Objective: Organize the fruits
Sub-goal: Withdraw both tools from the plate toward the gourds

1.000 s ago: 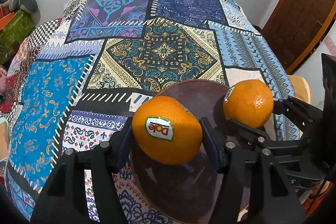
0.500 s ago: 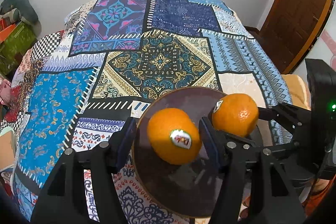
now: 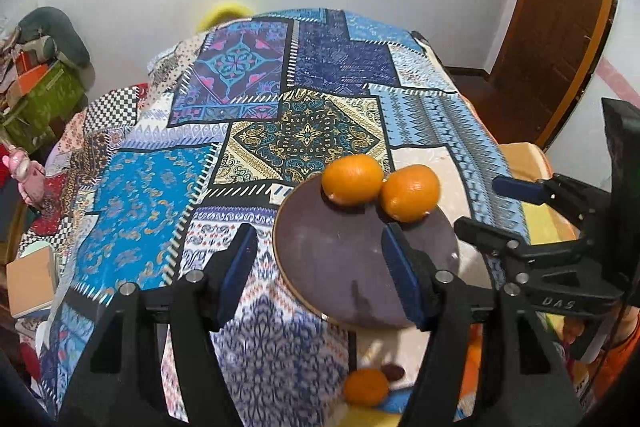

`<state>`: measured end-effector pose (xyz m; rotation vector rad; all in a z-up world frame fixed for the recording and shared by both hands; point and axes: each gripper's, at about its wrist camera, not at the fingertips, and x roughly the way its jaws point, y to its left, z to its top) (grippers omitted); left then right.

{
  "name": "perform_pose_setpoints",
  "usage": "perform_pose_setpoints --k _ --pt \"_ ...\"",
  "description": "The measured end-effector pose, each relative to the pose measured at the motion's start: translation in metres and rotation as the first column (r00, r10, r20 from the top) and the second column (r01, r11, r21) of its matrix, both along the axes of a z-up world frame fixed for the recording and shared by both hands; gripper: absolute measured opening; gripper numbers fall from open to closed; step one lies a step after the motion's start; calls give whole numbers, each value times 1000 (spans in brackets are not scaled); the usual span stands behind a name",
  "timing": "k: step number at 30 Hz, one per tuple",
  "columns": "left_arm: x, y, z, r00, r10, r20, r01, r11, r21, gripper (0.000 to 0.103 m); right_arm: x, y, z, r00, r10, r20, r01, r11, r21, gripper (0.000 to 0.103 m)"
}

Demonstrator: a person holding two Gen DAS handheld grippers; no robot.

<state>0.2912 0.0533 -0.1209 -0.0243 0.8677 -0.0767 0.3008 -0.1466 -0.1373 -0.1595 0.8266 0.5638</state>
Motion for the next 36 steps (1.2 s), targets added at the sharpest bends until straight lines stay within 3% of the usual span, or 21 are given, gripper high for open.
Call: perform_pose_setpoints --k 7,19,26,33,36 --pt "-48 -8 6 1000 5 9 -5 1000 -10 80 -45 -22 8 999 -26 34 26 1000 -5 70" --pt "-110 -22 -33 996 7 -84 -10 999 -46 84 -111 -56 -26 993 -100 -62 100 995 1 70" --pt "-121 -36 -63 989 9 -151 -17 998 -56 84 -132 -57 -45 988 -98 -118 100 995 12 71" --pt "-117 -45 -79 984 49 -174 -60 996 -60 88 -121 -52 -62 977 -106 -186 117 992 52 75" --pt "-116 -44 -88 985 59 -161 -68 996 -51 94 -122 -48 -67 974 -114 -195 129 989 67 85"
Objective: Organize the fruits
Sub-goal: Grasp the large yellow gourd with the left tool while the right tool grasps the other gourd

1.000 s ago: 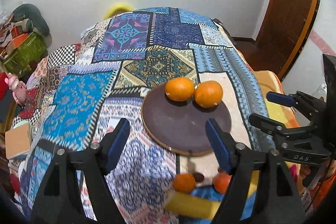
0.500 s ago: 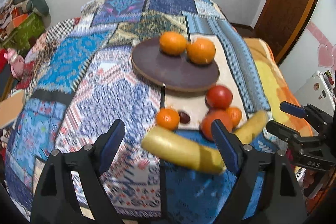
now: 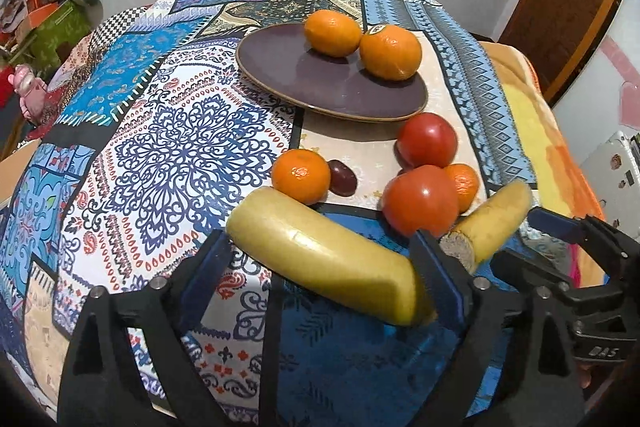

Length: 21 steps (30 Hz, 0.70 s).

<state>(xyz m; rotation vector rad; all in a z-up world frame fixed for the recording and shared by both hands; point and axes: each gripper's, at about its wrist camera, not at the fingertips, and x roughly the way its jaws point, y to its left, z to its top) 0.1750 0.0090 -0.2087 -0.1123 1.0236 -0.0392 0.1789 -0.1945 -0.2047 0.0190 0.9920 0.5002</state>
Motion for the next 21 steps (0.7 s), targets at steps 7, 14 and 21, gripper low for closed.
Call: perform_pose_setpoints --k 7,14,21 --pt "8 4 -10 1000 22 -11 -22 999 -37 95 9 9 2 999 -26 27 26 1000 -9 93" --pt "4 10 -9 1000 -11 6 11 998 -57 91 17 16 -2 998 -16 54 21 996 -89 93" --pt "-3 31 -3 1000 -11 -7 10 994 -113 82 18 -4 -14 999 16 -44 -16 1000 5 77"
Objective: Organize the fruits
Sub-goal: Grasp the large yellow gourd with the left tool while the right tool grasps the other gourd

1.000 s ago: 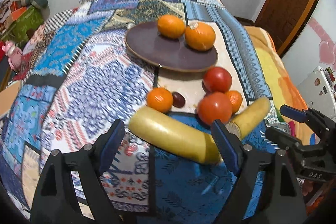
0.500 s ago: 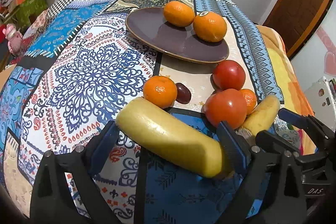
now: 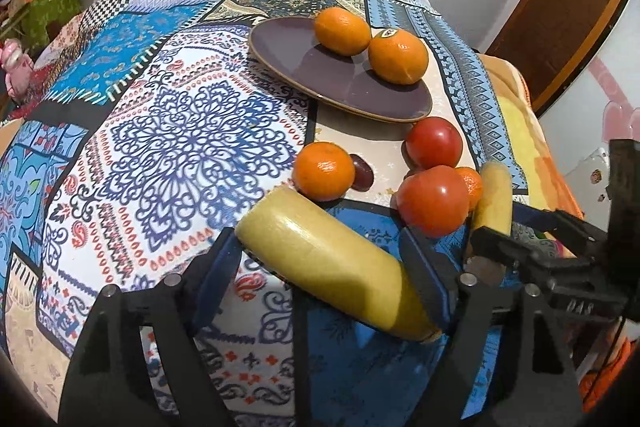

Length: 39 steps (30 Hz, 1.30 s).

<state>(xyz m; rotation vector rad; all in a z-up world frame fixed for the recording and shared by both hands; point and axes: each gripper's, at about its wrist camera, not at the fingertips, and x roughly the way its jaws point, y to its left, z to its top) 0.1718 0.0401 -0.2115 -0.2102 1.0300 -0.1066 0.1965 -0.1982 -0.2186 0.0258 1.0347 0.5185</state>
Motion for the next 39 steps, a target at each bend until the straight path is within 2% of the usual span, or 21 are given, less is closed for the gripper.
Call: perform_pose_setpoints --k 3,5,8,10,15,19,24,27,30,33,39 --pt "-3 5 2 1000 0 -7 0 1000 0 81 -3 -4 3 1000 20 13 -20 999 -31 61" --pt "-3 6 4 1000 0 -6 0 999 33 80 -6 -9 5 999 33 29 -31 997 -70 48" --pt "-3 7 6 1000 -5 -4 5 998 68 76 -7 -21 8 999 31 44 -26 994 -110 38" --pt "-1 7 6 1000 -8 -5 9 997 77 74 -4 -28 10 999 19 45 -13 993 -120 36" --pt "5 -4 5 1000 -26 3 25 992 124 70 5 -34 12 999 -8 35 11 995 -100 36" --pt "7 -5 2 999 -33 -8 34 996 78 67 14 -25 11 999 0 50 6 993 -118 38" --pt "-2 -8 3 999 -41 -2 41 997 64 67 24 -23 4 999 -20 43 24 994 -103 37" --pt "-5 -7 6 998 -65 4 65 994 91 60 19 -25 2 998 -23 53 27 996 -89 36" --pt "-5 -2 10 996 -88 2 86 985 148 53 15 -29 3 999 -6 52 11 996 -85 36" --pt "-2 5 12 996 -94 -2 92 973 212 52 8 -34 4 999 7 53 -2 996 -87 36" --pt "1 5 13 997 -62 -39 69 979 193 51 3 -41 7 999 1 38 1 998 -70 36"
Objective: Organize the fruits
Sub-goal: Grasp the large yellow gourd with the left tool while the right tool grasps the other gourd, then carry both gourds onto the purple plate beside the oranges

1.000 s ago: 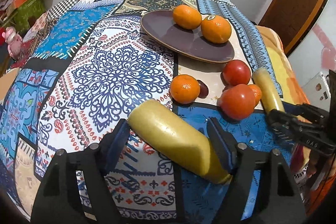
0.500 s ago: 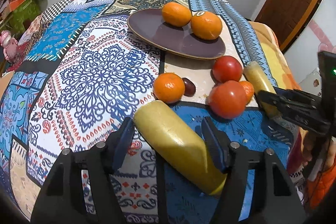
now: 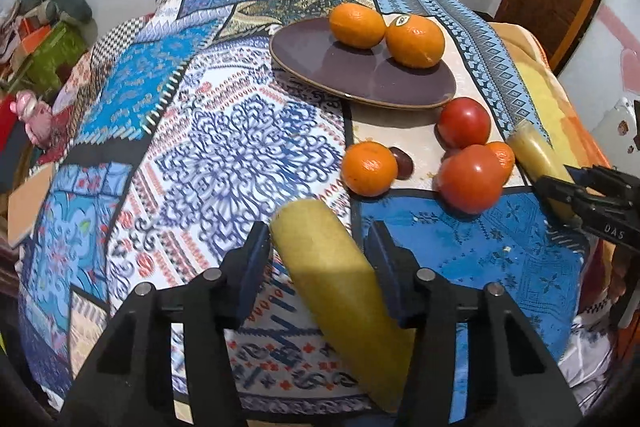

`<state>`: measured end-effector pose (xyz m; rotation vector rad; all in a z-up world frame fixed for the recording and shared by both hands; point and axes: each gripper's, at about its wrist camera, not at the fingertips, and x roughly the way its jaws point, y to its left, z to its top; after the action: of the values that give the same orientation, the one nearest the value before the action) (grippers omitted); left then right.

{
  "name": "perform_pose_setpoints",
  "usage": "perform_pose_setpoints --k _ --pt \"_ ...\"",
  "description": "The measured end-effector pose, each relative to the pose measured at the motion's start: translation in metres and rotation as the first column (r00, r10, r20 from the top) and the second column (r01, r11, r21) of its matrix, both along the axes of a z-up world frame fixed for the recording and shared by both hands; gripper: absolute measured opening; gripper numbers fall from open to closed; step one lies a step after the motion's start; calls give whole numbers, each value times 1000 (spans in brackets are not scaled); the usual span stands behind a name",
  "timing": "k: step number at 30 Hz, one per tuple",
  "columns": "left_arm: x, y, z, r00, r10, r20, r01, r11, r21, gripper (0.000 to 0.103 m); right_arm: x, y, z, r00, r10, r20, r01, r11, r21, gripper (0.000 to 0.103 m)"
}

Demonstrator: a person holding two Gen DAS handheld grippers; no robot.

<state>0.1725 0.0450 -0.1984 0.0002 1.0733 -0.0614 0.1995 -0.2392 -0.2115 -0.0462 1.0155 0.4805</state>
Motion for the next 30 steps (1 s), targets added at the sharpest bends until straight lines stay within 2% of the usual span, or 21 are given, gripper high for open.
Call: perform_pose_setpoints --k 3,11,14,16,18,21,25,30 --pt "-7 -8 -2 1000 5 -12 -5 1000 -7 54 1 1 2 1000 2 -5 -2 1000 10 36" --pt "-19 -19 -11 1000 31 -2 -31 999 -32 56 6 5 -5 1000 3 -10 -3 1000 19 38" --pt "-18 -19 -12 999 39 2 -39 999 -22 51 5 7 -8 1000 7 -1 -7 1000 6 36" --pt "-19 -16 -10 998 62 9 -62 998 -14 40 3 7 -7 1000 10 11 -10 1000 3 36" --pt "-19 -11 -10 997 78 13 -78 997 -20 34 3 6 -5 1000 6 10 -6 1000 18 36" --pt "-19 -3 -8 997 81 8 -80 996 -36 34 4 4 -2 1000 3 6 -3 999 48 36" --pt "-15 -1 -5 997 76 18 -76 997 11 34 7 3 9 999 -6 38 4 998 62 36" --pt "-5 12 1 995 98 32 -98 995 -3 34 14 8 28 996 4 84 -10 997 73 36"
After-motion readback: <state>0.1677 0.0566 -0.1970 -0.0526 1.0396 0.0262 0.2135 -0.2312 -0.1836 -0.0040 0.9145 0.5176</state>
